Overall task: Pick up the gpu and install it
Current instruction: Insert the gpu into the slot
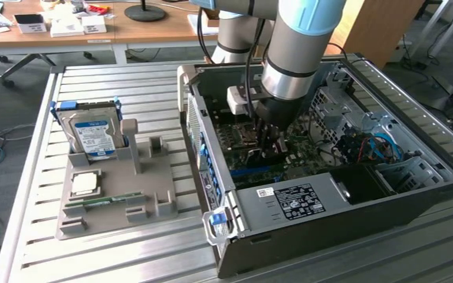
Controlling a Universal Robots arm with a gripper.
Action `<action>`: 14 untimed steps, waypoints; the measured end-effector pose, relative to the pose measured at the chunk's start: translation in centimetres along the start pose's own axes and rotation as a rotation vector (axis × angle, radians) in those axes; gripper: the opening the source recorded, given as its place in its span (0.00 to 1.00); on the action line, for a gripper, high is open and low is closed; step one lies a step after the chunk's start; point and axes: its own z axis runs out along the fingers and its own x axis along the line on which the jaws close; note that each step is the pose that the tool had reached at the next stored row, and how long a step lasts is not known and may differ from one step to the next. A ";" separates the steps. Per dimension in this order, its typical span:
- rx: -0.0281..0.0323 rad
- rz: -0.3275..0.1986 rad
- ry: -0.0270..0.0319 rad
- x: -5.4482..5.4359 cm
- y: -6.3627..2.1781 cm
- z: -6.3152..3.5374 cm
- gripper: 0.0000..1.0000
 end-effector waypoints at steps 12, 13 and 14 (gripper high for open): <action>0.0004 0.000 0.0004 0.0 0.29 0.42 0.27; 0.0006 0.000 0.0000 0.0 0.29 0.46 0.27; 0.0007 0.000 -0.0002 0.0 0.28 0.51 0.27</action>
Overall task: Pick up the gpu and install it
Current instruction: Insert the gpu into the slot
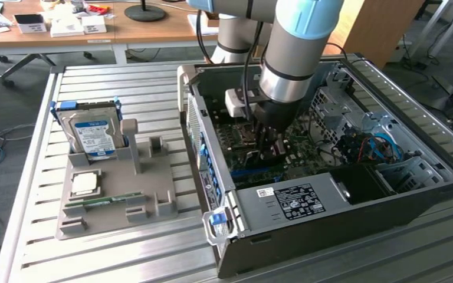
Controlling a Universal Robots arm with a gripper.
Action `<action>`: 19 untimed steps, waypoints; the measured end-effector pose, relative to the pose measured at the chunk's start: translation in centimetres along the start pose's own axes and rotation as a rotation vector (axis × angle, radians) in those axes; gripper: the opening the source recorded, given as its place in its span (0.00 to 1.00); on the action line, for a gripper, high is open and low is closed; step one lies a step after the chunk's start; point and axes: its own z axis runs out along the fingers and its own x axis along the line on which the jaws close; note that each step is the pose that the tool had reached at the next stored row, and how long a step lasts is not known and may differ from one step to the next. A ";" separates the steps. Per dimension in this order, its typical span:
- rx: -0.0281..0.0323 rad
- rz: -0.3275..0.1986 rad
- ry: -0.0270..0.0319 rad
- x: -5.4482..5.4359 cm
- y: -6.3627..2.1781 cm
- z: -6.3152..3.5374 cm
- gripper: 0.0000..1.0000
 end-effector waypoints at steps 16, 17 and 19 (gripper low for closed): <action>-0.0002 0.000 0.0007 0.0 0.01 0.41 0.27; -0.0001 0.000 0.0005 0.0 0.01 0.43 0.27; -0.0001 0.000 0.0004 0.0 0.02 0.51 0.27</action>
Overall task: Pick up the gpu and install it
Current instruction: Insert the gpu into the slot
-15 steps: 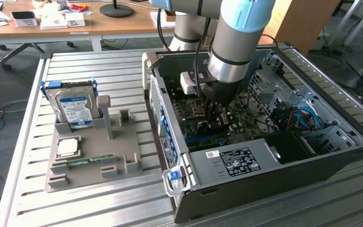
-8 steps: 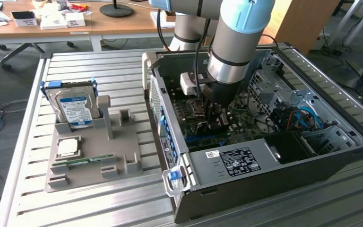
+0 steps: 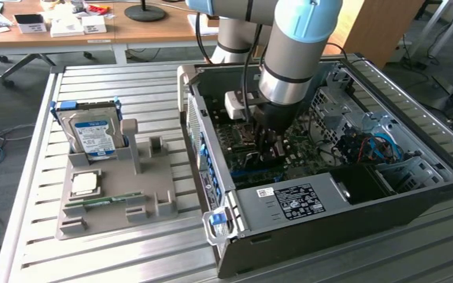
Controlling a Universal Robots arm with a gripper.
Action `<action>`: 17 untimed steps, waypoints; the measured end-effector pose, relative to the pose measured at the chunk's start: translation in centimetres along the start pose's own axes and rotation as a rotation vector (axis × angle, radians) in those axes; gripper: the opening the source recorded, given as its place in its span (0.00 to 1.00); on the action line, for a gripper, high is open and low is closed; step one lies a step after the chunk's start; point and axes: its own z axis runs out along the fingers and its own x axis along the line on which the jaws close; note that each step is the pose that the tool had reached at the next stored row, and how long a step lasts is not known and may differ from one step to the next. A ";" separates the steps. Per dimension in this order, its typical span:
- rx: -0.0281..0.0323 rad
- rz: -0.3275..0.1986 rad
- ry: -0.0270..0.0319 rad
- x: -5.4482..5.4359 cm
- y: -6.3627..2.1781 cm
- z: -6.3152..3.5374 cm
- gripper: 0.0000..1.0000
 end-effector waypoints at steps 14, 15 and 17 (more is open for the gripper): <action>0.0004 0.000 -0.0001 0.0 0.22 0.13 0.27; 0.0004 0.000 -0.0001 0.0 0.23 0.13 0.27; 0.0004 0.000 -0.0002 0.0 0.22 0.13 0.27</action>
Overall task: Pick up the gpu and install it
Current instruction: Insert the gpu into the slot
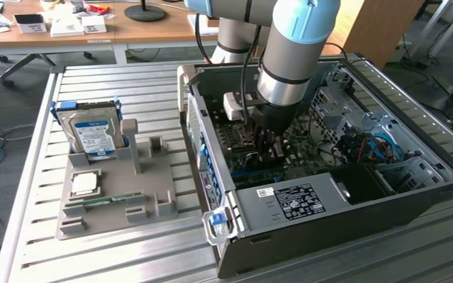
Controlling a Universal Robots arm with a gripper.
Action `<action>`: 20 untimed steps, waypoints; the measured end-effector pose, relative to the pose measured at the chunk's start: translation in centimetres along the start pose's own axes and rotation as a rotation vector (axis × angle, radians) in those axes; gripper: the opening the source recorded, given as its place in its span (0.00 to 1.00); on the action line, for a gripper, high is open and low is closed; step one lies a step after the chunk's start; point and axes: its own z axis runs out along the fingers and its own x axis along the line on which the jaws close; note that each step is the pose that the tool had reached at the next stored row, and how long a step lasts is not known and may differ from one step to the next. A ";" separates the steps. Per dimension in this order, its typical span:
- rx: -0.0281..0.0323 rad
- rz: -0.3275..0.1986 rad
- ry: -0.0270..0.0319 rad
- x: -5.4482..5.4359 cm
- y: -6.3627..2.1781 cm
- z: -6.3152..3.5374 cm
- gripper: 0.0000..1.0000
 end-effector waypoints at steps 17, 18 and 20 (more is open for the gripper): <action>0.0001 0.000 0.0029 -0.1 -0.01 -1.01 0.52; 0.0001 0.000 0.0034 -0.1 -0.01 -1.16 0.52; 0.0002 0.000 0.0033 -0.1 -0.01 -1.20 0.52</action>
